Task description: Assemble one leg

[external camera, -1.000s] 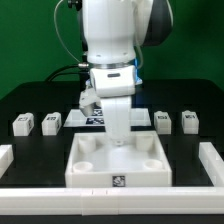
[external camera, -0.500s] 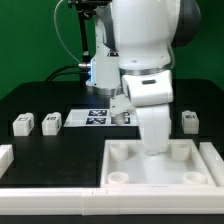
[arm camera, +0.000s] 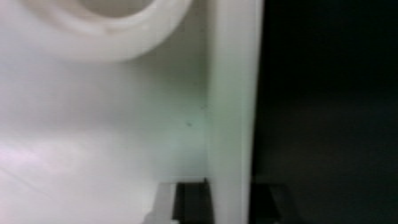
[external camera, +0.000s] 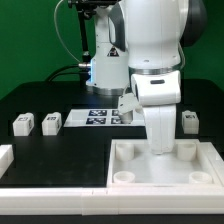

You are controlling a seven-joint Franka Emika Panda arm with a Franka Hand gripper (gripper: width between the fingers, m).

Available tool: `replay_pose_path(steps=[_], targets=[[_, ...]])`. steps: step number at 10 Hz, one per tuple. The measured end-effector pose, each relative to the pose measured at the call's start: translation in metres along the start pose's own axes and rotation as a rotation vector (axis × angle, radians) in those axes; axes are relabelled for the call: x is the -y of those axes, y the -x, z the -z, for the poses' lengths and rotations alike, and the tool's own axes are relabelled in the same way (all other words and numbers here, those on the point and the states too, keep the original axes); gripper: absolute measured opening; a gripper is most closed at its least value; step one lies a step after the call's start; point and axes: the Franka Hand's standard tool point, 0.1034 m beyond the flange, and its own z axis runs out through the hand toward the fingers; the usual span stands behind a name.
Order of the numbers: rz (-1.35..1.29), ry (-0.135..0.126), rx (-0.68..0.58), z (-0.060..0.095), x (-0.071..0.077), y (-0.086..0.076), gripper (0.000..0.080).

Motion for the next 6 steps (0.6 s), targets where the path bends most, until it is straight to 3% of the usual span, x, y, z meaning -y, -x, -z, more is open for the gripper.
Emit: replay_pose_path(steps=[1,2,3,4,5,6], targets=[[-0.001,-0.001,0.0,-0.0005,0.0002,0.0005,0.0061],[-0.002,-0.001,0.0,-0.0007,0.0003,0.0008,0.0289],[-0.002,-0.002,0.0,-0.0008,0.0003,0.0009,0.0424],[-0.002,-0.002,0.0,-0.0009,0.0004,0.0011,0.0424],[-0.003,-0.002,0.0,-0.001,0.0004,0.0012,0.0581],[-0.003,-0.002,0.0,-0.0011,0.0004,0.0013,0.0635]])
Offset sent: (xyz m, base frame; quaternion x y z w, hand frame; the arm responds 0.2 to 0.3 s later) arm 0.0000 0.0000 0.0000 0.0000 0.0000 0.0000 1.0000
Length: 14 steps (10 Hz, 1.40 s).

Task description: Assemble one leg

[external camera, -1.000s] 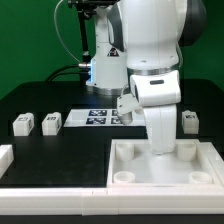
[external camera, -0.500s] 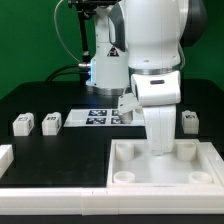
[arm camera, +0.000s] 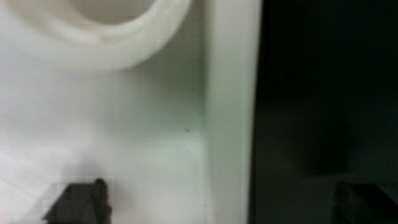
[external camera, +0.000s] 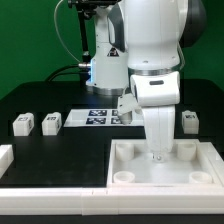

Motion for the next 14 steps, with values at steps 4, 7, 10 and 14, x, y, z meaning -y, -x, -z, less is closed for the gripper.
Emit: replay_pose_path(steps=[4,7,10,14], targets=[[-0.001,0.0,0.0,0.0,0.0,0.001,0.0649],[-0.175,0.039,0.017,0.044,0.014,-0.008,0.0649],[-0.52,0.063,0.006,0.065,0.039,-0.053,0.0649],[-0.921,0.053,-0.022,0.065,0.042,-0.065,0.0649]])
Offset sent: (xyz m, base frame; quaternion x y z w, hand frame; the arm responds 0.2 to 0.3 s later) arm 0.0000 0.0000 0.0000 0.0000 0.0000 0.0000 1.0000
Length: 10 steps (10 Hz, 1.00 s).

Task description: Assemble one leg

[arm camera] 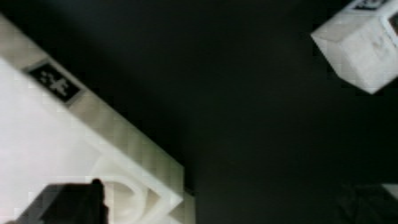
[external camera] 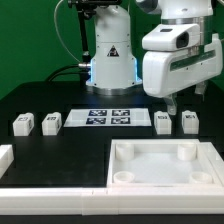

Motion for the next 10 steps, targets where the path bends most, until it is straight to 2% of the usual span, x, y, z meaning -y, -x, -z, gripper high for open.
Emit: replay_pose_path(steps=[1,3,4,5,8,9,10], targets=[[-0.135,-0.01,0.004,-0.003,0.003,0.0,0.0649],[-0.478,-0.05,0.033,-0.015,0.018,0.002,0.0649],[-0.582,-0.052,0.035,-0.017,0.026,0.001,0.0649],[-0.61,-0.054,0.041,-0.021,0.03,0.002,0.0649],[-0.578,-0.059,0.077,-0.021,0.029,0.004,0.0649],[-0.623,-0.106,0.24,-0.023,0.034,0.014,0.0649],[-0.664,-0.17,0.377,-0.022,0.037,0.012,0.0649]])
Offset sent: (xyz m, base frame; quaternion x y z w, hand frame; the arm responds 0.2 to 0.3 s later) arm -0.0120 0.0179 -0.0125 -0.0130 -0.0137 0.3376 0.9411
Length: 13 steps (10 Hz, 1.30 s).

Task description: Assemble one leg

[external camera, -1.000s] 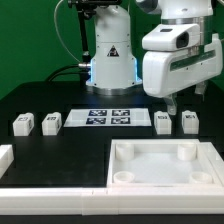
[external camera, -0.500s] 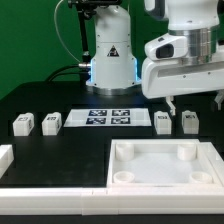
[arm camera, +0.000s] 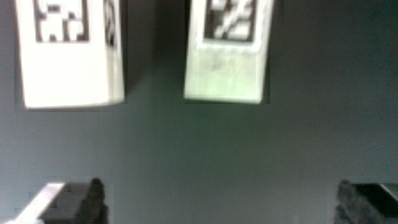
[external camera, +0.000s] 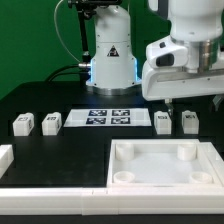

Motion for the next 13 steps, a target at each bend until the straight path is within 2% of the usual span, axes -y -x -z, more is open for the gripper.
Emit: replay_pose_path(steps=[2,5,7,9,11,13], targets=[[-0.007,0.007,0.249,-0.002,0.01,0.003,0.0649],[0.012,0.013,0.467,-0.008,0.013,0.005,0.0649],[0.012,0.012,0.469,-0.011,0.013,0.005,0.0649],[0.006,0.02,0.469,-0.037,0.009,0.017,0.0649],[0.005,0.028,0.466,-0.056,0.008,0.027,0.0649],[0.004,0.031,0.478,-0.062,0.007,0.03,0.0649]])
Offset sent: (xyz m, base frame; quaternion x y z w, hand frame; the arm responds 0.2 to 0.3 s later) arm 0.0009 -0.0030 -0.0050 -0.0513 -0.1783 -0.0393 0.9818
